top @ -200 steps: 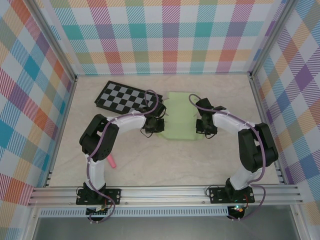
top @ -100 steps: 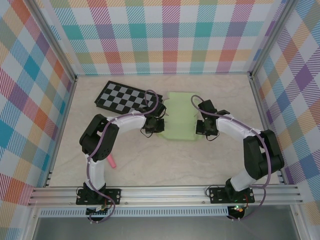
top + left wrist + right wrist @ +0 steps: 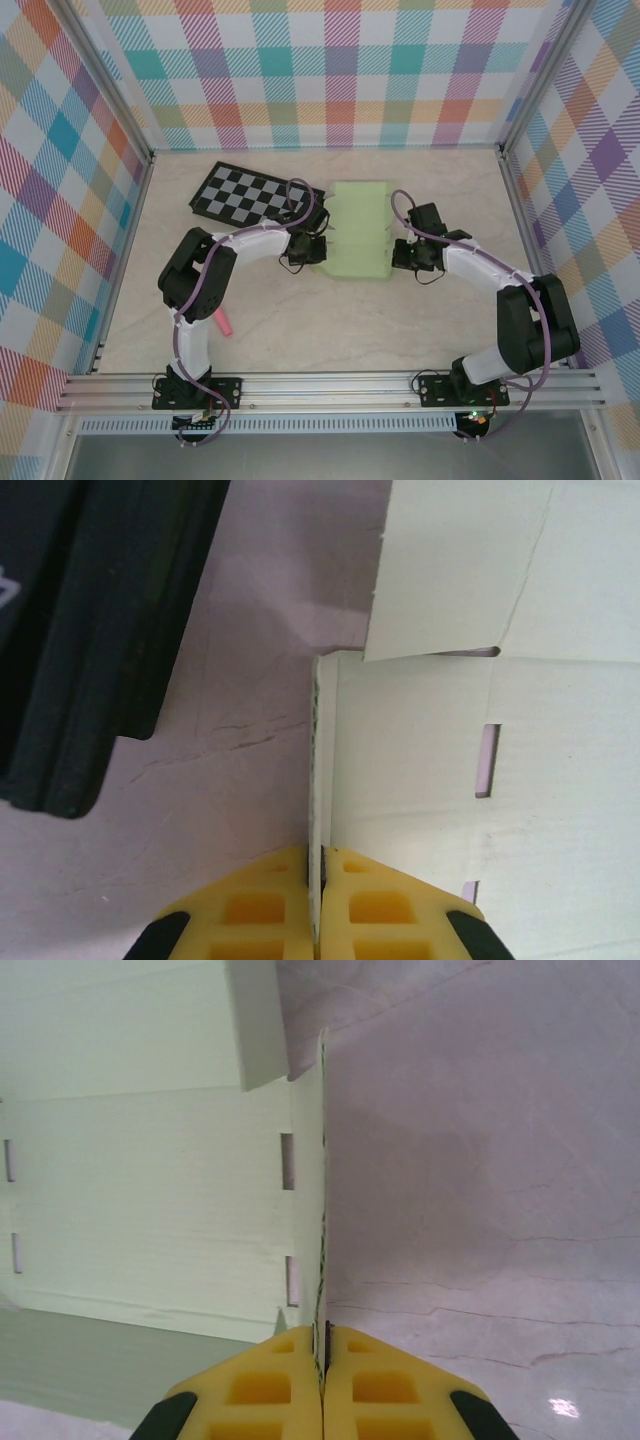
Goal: Fold the paper box
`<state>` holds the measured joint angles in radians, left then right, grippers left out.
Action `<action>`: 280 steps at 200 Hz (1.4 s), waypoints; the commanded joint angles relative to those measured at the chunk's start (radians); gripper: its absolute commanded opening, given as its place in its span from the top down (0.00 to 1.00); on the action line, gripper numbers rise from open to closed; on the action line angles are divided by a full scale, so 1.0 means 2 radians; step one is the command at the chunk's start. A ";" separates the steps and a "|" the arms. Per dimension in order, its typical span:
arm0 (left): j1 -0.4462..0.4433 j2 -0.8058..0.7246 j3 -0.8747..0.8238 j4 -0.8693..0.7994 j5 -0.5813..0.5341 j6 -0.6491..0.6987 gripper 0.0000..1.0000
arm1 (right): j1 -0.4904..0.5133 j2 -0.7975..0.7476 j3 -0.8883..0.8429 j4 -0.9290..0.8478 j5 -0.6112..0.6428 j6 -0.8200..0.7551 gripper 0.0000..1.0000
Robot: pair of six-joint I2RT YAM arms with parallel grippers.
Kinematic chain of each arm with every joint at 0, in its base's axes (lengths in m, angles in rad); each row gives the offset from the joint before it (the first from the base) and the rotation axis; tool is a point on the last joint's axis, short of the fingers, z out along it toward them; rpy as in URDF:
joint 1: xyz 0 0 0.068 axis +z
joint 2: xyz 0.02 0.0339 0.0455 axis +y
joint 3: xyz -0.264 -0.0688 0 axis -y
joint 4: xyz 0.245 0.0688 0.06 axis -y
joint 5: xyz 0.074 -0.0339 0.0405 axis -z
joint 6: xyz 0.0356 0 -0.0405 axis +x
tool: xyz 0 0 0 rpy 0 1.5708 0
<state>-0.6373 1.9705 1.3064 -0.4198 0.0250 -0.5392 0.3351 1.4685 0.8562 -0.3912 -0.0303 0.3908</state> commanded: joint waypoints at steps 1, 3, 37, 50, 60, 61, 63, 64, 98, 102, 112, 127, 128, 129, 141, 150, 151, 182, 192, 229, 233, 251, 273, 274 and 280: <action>-0.001 0.008 0.015 0.003 0.030 -0.017 0.94 | 0.005 0.003 -0.001 0.014 -0.034 -0.015 1.00; -0.001 0.008 0.015 0.003 0.031 -0.017 0.94 | 0.005 0.003 0.000 0.013 -0.032 -0.016 1.00; 0.005 -0.010 0.012 0.007 0.037 -0.013 0.83 | 0.002 0.001 0.021 -0.028 0.007 -0.059 1.00; 0.013 -0.028 0.002 0.023 0.040 -0.007 0.74 | -0.005 -0.001 0.026 -0.038 0.013 -0.087 1.00; 0.021 -0.044 -0.004 0.033 0.040 -0.001 0.65 | -0.012 -0.004 0.028 -0.042 0.010 -0.107 1.00; 0.022 -0.045 -0.004 0.035 0.040 0.000 0.65 | -0.013 -0.005 0.028 -0.042 0.009 -0.109 1.00; 0.024 -0.048 -0.005 0.036 0.040 0.002 0.63 | -0.014 -0.005 0.029 -0.043 0.005 -0.115 1.00; 0.025 -0.049 -0.005 0.037 0.041 0.002 0.62 | -0.015 -0.005 0.029 -0.044 0.004 -0.118 1.00; 0.065 -0.100 -0.021 0.094 0.077 0.021 0.42 | -0.023 0.000 0.050 -0.074 0.014 -0.202 1.00; 0.070 -0.105 -0.023 0.099 0.080 0.026 0.41 | -0.025 -0.001 0.050 -0.074 0.015 -0.208 1.00; 0.080 -0.118 -0.027 0.112 0.087 0.041 0.39 | -0.032 -0.005 0.047 -0.069 0.014 -0.215 1.00; 0.097 -0.127 -0.034 0.133 0.099 0.066 0.35 | -0.037 -0.020 0.032 -0.045 -0.002 -0.248 1.00; 0.098 -0.126 -0.035 0.135 0.101 0.068 0.35 | -0.037 -0.021 0.031 -0.044 -0.003 -0.253 1.00; 0.099 -0.126 -0.035 0.136 0.103 0.069 0.34 | -0.037 -0.023 0.030 -0.042 -0.004 -0.258 1.00; 0.111 -0.126 -0.048 0.166 0.136 0.081 0.34 | -0.038 -0.039 0.016 -0.018 -0.004 -0.276 1.00; 0.115 -0.129 -0.066 0.203 0.159 0.090 0.34 | -0.041 -0.047 0.011 -0.007 -0.007 -0.287 1.00; 0.115 -0.129 -0.068 0.208 0.161 0.092 0.34 | -0.041 -0.048 0.010 -0.006 -0.008 -0.288 1.00; 0.120 -0.160 -0.170 0.375 0.214 0.097 0.34 | -0.060 -0.066 0.000 0.017 -0.052 -0.296 1.00; 0.121 -0.169 -0.191 0.405 0.224 0.092 0.34 | -0.066 -0.077 -0.009 0.027 -0.066 -0.292 1.00; 0.121 -0.181 -0.221 0.448 0.264 0.098 0.29 | -0.093 -0.104 -0.028 0.049 -0.120 -0.275 1.00; 0.121 -0.181 -0.223 0.454 0.267 0.098 0.29 | -0.094 -0.104 -0.028 0.049 -0.124 -0.275 1.00; 0.121 -0.177 -0.226 0.478 0.280 0.100 0.27 | -0.095 -0.104 -0.025 0.048 -0.131 -0.276 1.00; 0.121 -0.156 -0.217 0.492 0.283 0.103 0.27 | -0.095 -0.099 -0.025 0.050 -0.132 -0.280 1.00; 0.121 -0.155 -0.216 0.493 0.283 0.103 0.27 | -0.095 -0.099 -0.025 0.050 -0.132 -0.280 1.00; 0.121 -0.149 -0.215 0.500 0.278 0.104 0.27 | -0.095 -0.097 -0.024 0.050 -0.135 -0.283 1.00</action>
<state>-0.4030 1.6432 0.8665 0.4706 0.5488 -0.3645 0.1474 1.2747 0.8104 -0.3286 -0.2390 -0.1581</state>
